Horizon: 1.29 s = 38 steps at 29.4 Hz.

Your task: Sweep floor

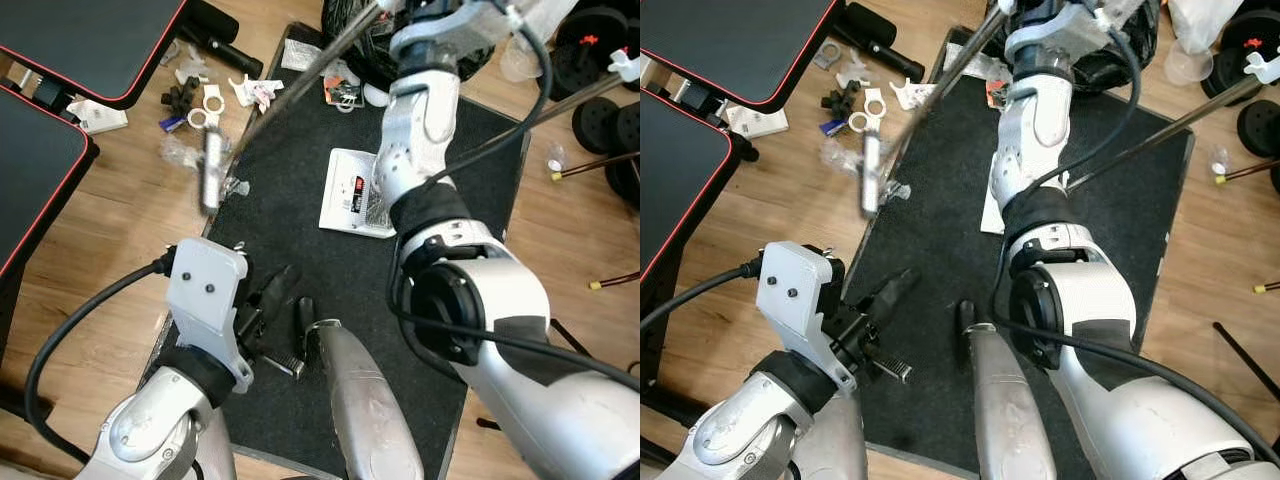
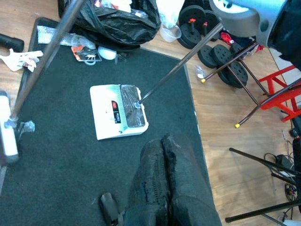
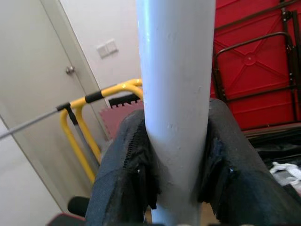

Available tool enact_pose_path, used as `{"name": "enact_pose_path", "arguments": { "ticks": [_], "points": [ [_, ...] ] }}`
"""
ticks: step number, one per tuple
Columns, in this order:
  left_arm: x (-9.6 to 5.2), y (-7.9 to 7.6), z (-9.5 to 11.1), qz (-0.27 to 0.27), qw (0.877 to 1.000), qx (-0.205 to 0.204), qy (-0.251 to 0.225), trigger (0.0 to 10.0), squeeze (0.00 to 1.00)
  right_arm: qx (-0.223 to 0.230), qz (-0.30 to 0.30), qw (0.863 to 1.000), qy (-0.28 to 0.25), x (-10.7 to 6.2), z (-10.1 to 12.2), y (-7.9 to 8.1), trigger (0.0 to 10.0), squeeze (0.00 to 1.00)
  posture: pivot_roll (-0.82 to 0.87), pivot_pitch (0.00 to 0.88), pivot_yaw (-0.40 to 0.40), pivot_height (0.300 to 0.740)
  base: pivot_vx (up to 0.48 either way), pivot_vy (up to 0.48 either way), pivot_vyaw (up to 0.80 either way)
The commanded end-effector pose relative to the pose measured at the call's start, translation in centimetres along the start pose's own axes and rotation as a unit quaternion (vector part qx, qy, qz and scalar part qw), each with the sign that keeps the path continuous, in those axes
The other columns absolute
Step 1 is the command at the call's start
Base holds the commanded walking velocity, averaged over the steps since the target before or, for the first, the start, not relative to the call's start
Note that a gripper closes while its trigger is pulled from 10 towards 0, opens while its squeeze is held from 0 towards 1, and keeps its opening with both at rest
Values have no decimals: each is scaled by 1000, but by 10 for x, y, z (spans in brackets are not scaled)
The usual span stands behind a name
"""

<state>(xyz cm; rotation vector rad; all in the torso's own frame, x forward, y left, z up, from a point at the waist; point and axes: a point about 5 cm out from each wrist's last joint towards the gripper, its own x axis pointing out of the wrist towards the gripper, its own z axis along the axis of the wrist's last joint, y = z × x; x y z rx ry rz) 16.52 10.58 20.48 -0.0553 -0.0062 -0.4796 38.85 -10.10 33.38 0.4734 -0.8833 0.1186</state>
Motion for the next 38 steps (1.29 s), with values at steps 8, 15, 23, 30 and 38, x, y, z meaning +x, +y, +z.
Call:
{"name": "enact_pose_path", "arguments": {
  "ticks": [8, 15, 23, 30, 38],
  "points": [
    [0, -5, -3, -12, 1000, -12, 13, 10000, 0, -59, 14, 997, -44, 5, 19, -14, 10000, 0, -65, 548, -211, 740, 0, 0, 0],
    [6, -3, -6, -12, 1000, -13, 13, 10000, 0, -104, 29, 992, -63, 15, 33, -18, 10000, 0, -88, 515, -220, 740, 0, 0, 0],
    [12, 0, -9, -11, 1000, -14, 11, 10000, 0, -126, 13, 990, -63, 16, 37, -23, 10000, 0, -97, 481, -226, 740, 0, 0, 0],
    [17, 1, -12, -12, 1000, -16, 7, 10000, 0, -125, -10, 990, -58, 16, 40, -29, 10000, 0, -108, 450, -222, 740, 0, 0, 0],
    [20, 1, -13, -13, 1000, -19, 3, 10000, 0, 5, -68, 990, -125, 40, 80, -27, 10000, 0, -112, 450, -224, 740, 0, 0, 0]
  ]
}}
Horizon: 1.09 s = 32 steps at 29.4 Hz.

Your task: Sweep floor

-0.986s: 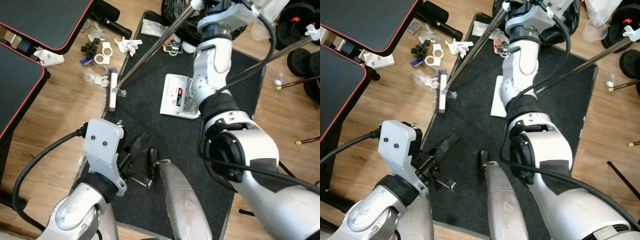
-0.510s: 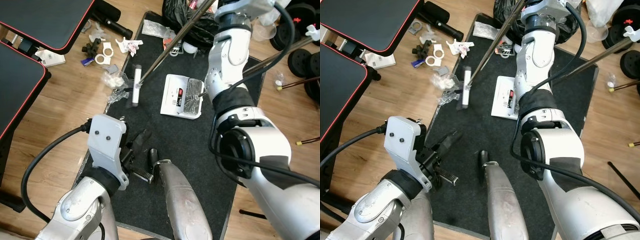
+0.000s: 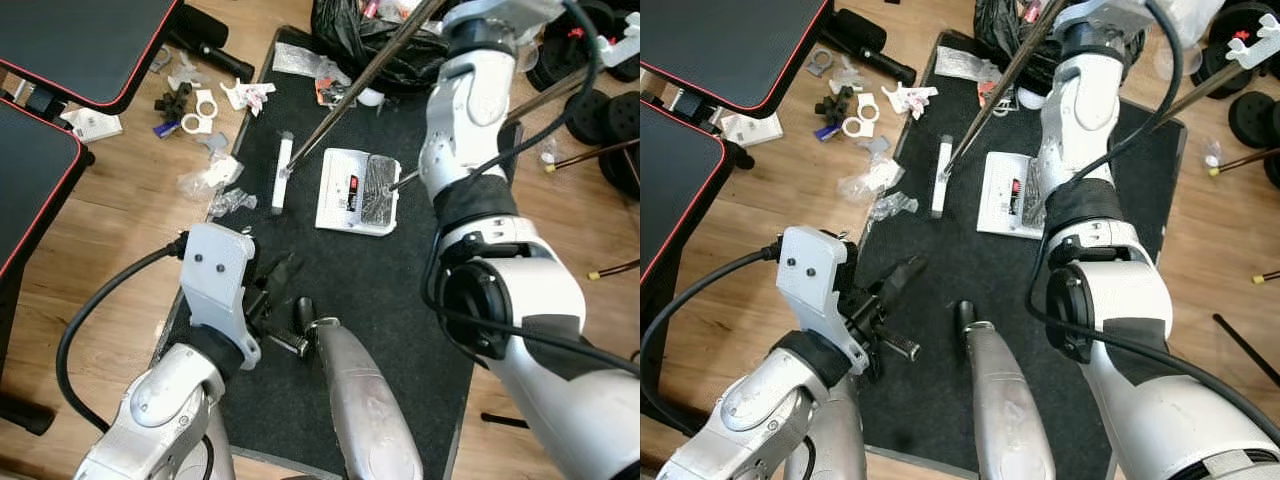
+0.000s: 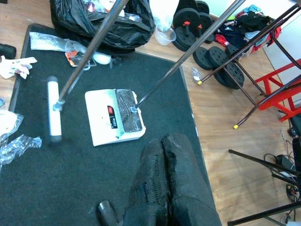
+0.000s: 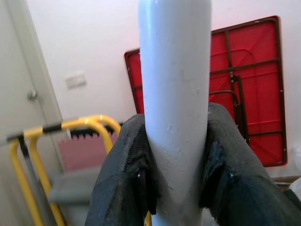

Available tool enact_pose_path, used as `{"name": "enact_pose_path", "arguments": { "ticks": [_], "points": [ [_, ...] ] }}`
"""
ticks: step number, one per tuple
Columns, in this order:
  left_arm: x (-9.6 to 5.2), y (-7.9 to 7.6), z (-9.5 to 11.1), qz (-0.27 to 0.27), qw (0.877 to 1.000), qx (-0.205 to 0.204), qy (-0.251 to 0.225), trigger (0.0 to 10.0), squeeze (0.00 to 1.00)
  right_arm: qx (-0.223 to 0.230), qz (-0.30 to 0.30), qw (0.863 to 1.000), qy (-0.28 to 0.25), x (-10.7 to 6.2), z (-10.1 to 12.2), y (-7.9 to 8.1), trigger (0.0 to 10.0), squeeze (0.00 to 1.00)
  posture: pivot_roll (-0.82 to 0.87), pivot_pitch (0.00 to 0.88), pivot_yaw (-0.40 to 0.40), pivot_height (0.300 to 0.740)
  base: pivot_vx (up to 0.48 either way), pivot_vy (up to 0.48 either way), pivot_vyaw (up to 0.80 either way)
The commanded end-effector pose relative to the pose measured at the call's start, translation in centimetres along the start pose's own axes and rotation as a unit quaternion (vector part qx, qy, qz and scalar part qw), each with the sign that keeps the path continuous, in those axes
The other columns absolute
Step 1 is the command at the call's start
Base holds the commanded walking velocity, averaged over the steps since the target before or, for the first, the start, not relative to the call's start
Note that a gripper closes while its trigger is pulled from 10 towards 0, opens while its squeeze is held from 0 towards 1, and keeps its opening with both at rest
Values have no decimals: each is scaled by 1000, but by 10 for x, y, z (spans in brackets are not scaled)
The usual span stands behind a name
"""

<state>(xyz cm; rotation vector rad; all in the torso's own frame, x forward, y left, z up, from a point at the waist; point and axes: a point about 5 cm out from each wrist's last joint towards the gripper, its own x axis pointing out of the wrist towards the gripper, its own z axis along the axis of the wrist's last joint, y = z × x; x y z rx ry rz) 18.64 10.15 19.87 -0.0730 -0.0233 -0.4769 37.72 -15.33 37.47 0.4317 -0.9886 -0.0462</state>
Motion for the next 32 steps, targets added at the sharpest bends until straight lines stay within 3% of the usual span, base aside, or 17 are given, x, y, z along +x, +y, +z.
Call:
{"name": "enact_pose_path", "arguments": {
  "ticks": [1, 9, 15, 17, 19, 20, 21, 23, 32],
  "points": [
    [-1, -5, -7, -14, 1000, -13, 13, 10000, 0, 84, -37, 994, -63, 20, 32, 1, 10000, 0, -112, 453, -225, 740, 0, 0, 0],
    [-1, -5, -7, -15, 1000, -13, 11, 10000, 0, 161, -68, 983, -63, 27, 41, 9, 10000, 0, -111, 458, -225, 740, 0, 0, 0],
    [-1, -5, -7, -16, 1000, -13, 10, 10000, 0, 199, -79, 976, -37, 22, 29, 17, 10000, 0, -105, 466, -227, 740, 0, 0, 0],
    [-4, -8, -5, -16, 1000, -14, 10, 10000, 0, 201, -87, 976, 17, 1, -6, 18, 10000, 0, -92, 494, -232, 740, 0, 0, 0],
    [-4, -8, -5, -16, 1000, -14, 10, 10000, 0, 201, -87, 976, 17, 1, -6, 18, 10000, 0, -92, 494, -232, 740, 0, 0, 0],
    [-6, -9, -4, -17, 1000, -15, 9, 10000, 0, 200, -89, 975, 41, -9, -19, 17, 10000, 0, -90, 500, -232, 740, 0, 0, 0],
    [-6, -9, -4, -17, 1000, -15, 9, 10000, 0, 200, -89, 975, 41, -9, -19, 17, 10000, 0, -90, 500, -232, 740, 0, 0, 0],
    [-11, -12, -1, -18, 1000, -18, 8, 10000, 0, 191, -95, 973, 90, -31, -45, 11, 10000, 0, -79, 527, -235, 740, 0, 0, 0],
    [-21, -16, 4, -21, 999, -25, 8, 10000, 0, 168, -82, 975, 118, -45, -58, 8, 10000, 0, -72, 557, -233, 740, 0, 0, 0]
  ]
}}
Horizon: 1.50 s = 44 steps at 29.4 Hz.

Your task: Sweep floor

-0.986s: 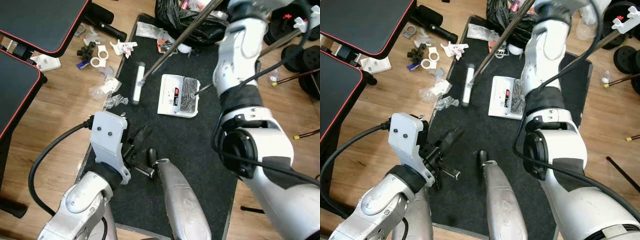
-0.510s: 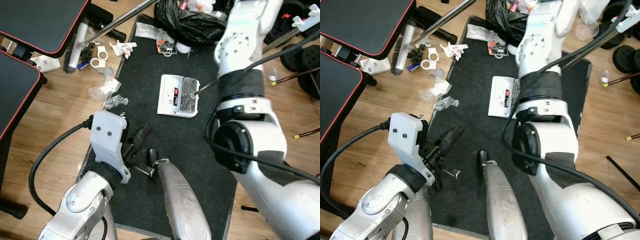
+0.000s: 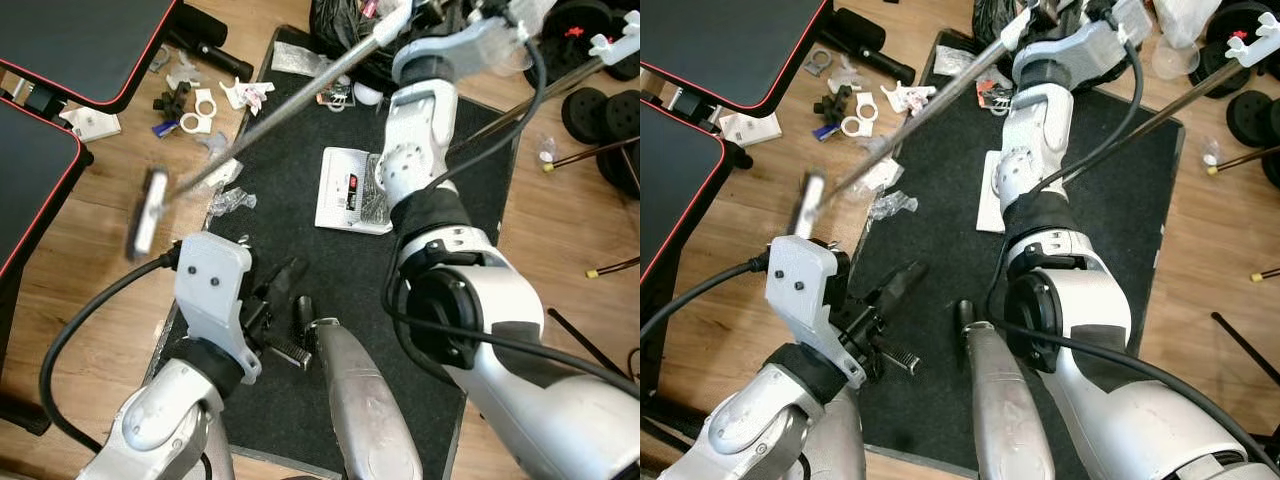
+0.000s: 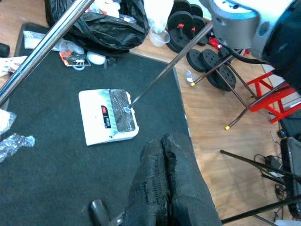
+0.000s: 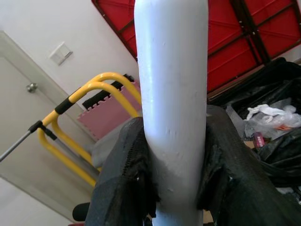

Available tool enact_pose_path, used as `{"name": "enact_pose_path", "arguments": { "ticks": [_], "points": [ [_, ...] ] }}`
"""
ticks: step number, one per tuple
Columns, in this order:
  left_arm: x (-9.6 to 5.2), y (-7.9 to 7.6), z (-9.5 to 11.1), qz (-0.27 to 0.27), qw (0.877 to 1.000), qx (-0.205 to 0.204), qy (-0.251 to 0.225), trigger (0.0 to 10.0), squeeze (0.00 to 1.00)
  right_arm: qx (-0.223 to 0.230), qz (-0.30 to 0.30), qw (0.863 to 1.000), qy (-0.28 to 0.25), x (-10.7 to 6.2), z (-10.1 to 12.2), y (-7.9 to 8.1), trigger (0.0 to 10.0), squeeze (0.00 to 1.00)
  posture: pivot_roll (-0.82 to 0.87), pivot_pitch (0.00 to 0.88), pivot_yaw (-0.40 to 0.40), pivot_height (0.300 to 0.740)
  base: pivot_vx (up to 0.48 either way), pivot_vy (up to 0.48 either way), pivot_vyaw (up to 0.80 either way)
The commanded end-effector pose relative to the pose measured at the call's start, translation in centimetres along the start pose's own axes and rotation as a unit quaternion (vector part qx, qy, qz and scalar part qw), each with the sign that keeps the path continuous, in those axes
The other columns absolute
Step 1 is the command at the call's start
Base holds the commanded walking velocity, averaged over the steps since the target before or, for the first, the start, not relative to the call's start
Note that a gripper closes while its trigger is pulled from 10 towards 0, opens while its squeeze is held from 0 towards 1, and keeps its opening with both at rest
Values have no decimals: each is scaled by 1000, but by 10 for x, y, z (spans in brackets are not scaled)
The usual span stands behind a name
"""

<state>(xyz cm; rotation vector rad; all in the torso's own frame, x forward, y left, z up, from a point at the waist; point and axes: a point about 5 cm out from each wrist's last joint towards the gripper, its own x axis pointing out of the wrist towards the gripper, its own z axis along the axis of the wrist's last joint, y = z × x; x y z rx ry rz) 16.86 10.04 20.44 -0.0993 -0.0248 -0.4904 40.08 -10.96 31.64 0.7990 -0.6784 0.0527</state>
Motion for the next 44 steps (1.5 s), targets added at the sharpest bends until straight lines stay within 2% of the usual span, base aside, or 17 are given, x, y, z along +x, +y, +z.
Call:
{"name": "enact_pose_path", "arguments": {
  "ticks": [1, 10, 15, 19, 20, 22, 23, 25, 26, 28, 31, 36, 38, 40, 44],
  "points": [
    [-5, -7, -2, -14, 1000, -13, 12, 10000, 0, 3, -5, 1000, -26, -2, 5, -5, 10000, 0, -72, 557, -233, 740, 0, 0, 0],
    [-8, -9, -1, -16, 1000, -16, 12, 10000, 0, -20, 15, 999, -23, -6, 1, -4, 10000, 0, -72, 566, -233, 740, 0, 0, 0],
    [-8, -10, -1, -17, 1000, -19, 14, 10000, 0, -49, 30, 998, -32, -6, 4, -10, 10000, 0, -71, 562, -232, 740, 0, 0, 0],
    [-7, -10, -1, -17, 1000, -19, 15, 10000, 0, -82, 29, 996, -36, -5, 9, -17, 10000, 0, -71, 560, -233, 740, 0, 0, 0],
    [-7, -10, -1, -17, 1000, -19, 15, 10000, 0, -119, 25, 992, -29, -5, 9, -23, 10000, 0, -73, 556, -233, 740, 0, 0, 0],
    [-7, -10, -1, -17, 1000, -19, 15, 10000, 0, -119, 25, 992, -29, -5, 9, -23, 10000, 0, -73, 556, -233, 740, 0, 0, 0],
    [-7, -10, -1, -17, 1000, -19, 15, 10000, 0, -152, 13, 988, -20, -6, 9, -30, 10000, 0, -73, 555, -233, 740, 0, 0, 0],
    [-7, -10, -1, -17, 1000, -19, 15, 10000, 0, -152, 13, 988, -20, -6, 9, -30, 10000, 0, -73, 555, -233, 740, 0, 0, 0],
    [-7, -9, -1, -16, 1000, -19, 16, 10000, 0, -179, 0, 984, -16, -7, 11, -37, 10000, 0, -76, 552, -233, 740, 0, 0, 0],
    [-7, -9, -1, -16, 1000, -19, 16, 10000, 0, -179, 0, 984, -16, -7, 11, -37, 10000, 0, -76, 552, -233, 740, 0, 0, 0],
    [-3, -6, -3, -15, 1000, -17, 16, 10000, 0, -215, -46, 975, -28, -2, 23, -49, 10000, 0, -88, 529, -234, 740, 0, 0, 0],
    [-1, -5, -4, -15, 1000, -17, 16, 10000, 0, -222, -54, 973, -39, 1, 30, -49, 10000, 0, -92, 521, -234, 740, 0, 0, 0],
    [2, -3, -5, -14, 1000, -16, 15, 10000, 0, -239, -65, 967, -57, 7, 41, -48, 10000, 0, -100, 506, -236, 740, 0, 0, 0],
    [2, -3, -5, -14, 1000, -16, 15, 10000, 0, -239, -65, 967, -57, 7, 41, -48, 10000, 0, -100, 506, -236, 740, 0, 0, 0],
    [6, -1, -7, -14, 1000, -16, 14, 10000, 0, -259, -78, 959, -79, 15, 57, -46, 10000, 0, -113, 488, -235, 740, 0, 0, 0]
  ]
}}
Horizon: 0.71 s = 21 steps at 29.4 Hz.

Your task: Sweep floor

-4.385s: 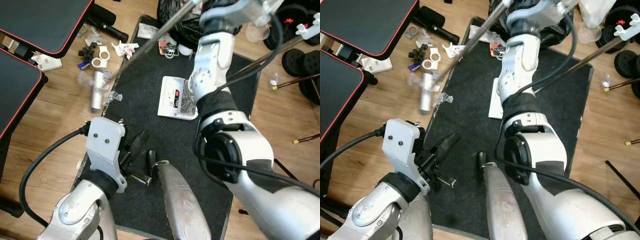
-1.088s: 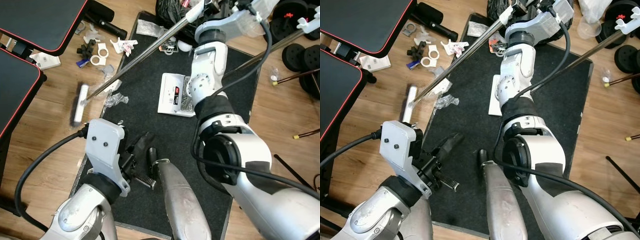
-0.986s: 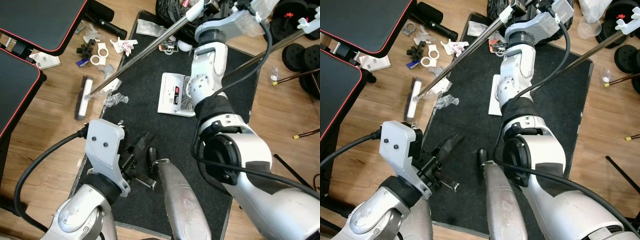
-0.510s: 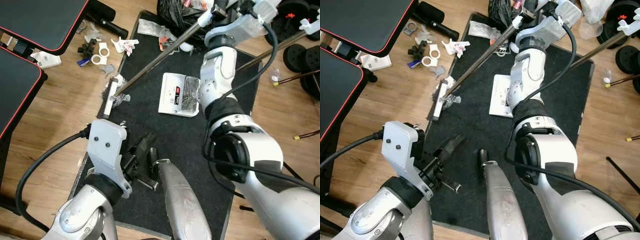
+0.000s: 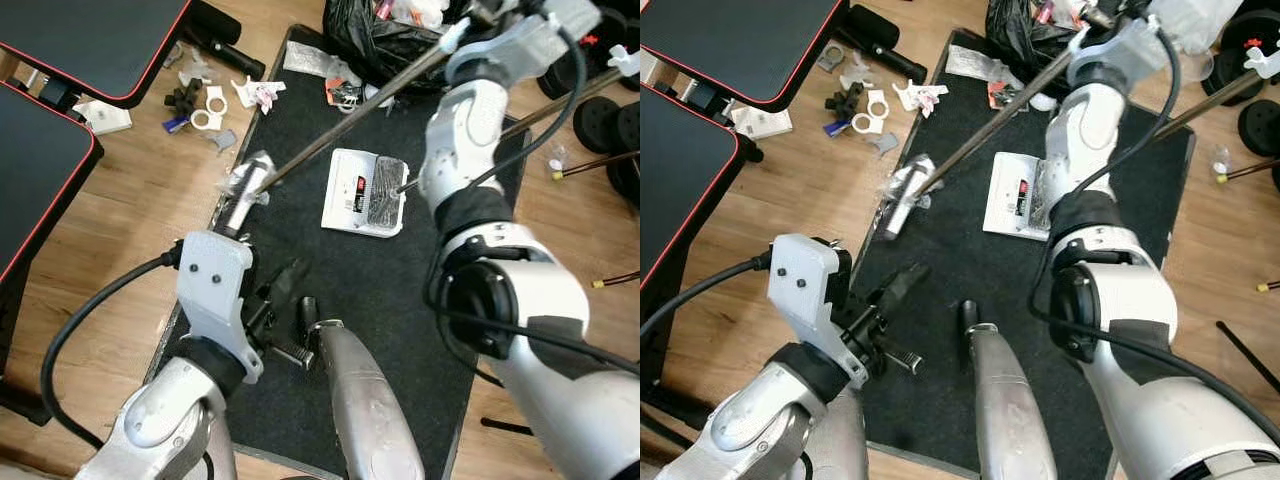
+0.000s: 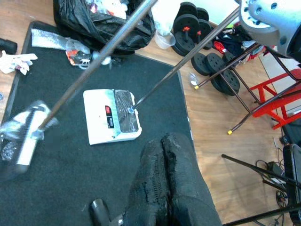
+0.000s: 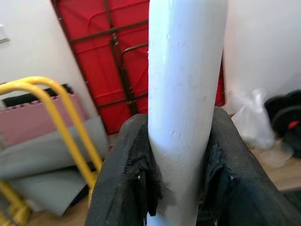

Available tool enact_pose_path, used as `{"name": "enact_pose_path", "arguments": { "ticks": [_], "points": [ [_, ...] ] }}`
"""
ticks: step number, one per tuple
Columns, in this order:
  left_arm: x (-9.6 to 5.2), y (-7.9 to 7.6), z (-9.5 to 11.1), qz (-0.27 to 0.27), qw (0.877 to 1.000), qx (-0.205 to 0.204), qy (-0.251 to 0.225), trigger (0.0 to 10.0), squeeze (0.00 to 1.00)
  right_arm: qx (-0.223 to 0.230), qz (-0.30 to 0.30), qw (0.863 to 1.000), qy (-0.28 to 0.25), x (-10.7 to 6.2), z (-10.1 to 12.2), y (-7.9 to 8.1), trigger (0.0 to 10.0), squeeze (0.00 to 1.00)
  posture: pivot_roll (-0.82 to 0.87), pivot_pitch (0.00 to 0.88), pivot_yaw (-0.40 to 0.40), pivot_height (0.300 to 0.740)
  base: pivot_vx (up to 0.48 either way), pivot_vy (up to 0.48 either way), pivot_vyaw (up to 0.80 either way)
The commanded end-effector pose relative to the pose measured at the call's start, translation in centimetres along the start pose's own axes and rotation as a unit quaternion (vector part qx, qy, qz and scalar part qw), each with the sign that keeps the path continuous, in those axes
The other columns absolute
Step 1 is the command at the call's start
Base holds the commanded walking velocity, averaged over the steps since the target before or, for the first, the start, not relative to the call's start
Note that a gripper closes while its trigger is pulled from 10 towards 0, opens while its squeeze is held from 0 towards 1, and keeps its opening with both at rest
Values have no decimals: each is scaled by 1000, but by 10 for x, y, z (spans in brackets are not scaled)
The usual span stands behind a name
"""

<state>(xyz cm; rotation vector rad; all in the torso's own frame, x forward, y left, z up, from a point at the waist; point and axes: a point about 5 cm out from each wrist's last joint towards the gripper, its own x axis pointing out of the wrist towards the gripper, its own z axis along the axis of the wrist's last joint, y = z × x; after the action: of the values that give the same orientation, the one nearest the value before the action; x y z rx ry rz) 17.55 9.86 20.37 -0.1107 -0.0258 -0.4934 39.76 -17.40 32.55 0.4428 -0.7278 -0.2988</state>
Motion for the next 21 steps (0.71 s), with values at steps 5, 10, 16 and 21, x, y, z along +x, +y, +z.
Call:
{"name": "enact_pose_path", "arguments": {
  "ticks": [5, 10, 16, 21],
  "points": [
    [1, -2, -8, -13, 1000, -11, 15, 10000, 0, -59, -1, 998, -22, 5, 10, -10, 10000, 0, -114, 482, -235, 740, 0, 0, 0],
    [3, -1, -9, -14, 1000, -11, 14, 10000, 0, -65, -5, 998, -27, 7, 13, -11, 10000, 0, -120, 473, -234, 740, 0, 0, 0],
    [6, 0, -10, -13, 1000, -11, 11, 10000, 0, -91, -13, 995, -36, 8, 17, -17, 10000, 0, -121, 463, -235, 740, 0, 0, 0],
    [8, 1, -11, -13, 1000, -12, 9, 10000, 0, -112, -21, 992, -46, 9, 22, -22, 10000, 0, -125, 459, -234, 740, 0, 0, 0]
  ]
}}
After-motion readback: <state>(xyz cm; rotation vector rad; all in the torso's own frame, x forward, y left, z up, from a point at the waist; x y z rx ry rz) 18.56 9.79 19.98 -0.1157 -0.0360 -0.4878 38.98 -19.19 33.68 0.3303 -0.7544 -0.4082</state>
